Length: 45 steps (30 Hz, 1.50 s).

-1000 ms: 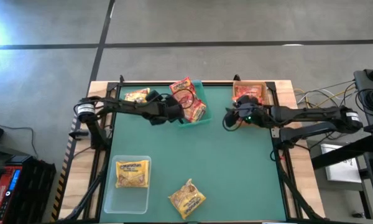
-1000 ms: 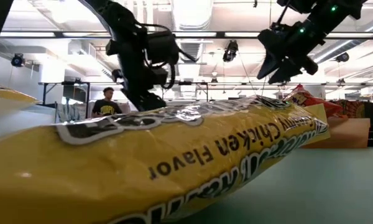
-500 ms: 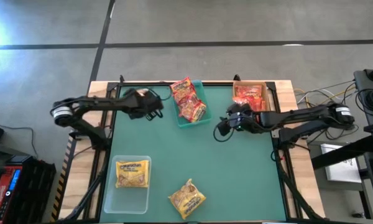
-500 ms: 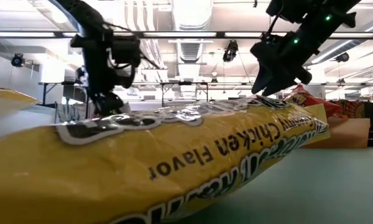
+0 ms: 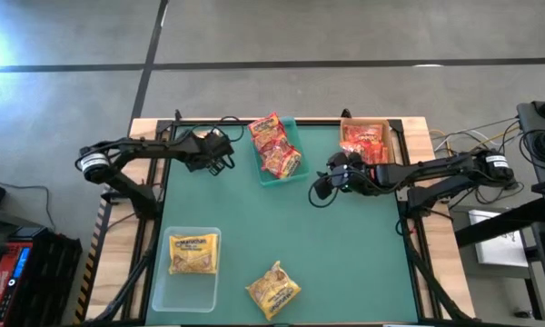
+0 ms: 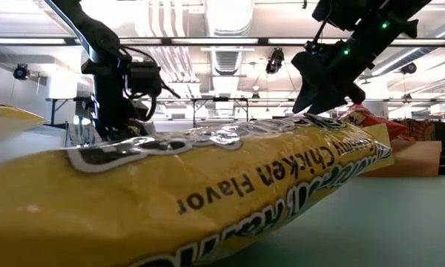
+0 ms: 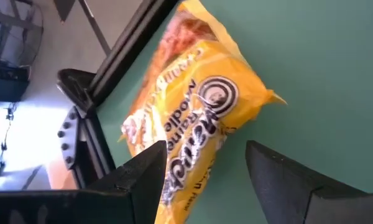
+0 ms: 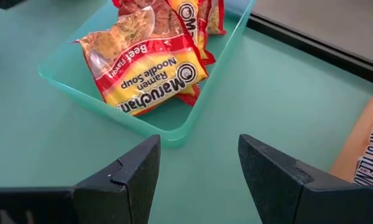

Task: Sort Maruchan noodles
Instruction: Put the top yellow noddle pack into the transparent bin

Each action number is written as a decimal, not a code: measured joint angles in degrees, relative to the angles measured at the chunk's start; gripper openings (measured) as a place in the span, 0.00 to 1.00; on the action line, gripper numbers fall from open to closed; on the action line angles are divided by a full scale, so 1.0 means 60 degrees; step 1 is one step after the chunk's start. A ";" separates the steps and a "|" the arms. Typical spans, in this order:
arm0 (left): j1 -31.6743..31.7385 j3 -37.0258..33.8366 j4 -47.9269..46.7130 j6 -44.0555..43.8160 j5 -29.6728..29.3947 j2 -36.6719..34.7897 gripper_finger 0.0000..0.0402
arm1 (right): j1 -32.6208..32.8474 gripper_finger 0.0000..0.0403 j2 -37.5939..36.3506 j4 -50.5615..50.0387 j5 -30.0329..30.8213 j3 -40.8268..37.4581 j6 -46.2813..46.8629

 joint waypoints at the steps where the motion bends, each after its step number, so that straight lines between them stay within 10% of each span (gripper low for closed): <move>1: 0.0042 -0.0041 0.0104 0.0092 0.0007 0.0067 0.51 | 0.0001 0.51 0.0000 0.0000 -0.0001 0.0000 0.0063; 21: 0.1380 -0.0143 0.1284 0.0046 -0.0706 0.1787 0.49 | 0.0001 0.51 0.0000 -0.0012 -0.0001 0.0000 0.0128; 45: 0.0866 -0.0154 0.0638 -0.0214 0.0612 0.0628 0.07 | 0.0001 0.51 0.0000 -0.0052 0.0075 0.0000 0.0038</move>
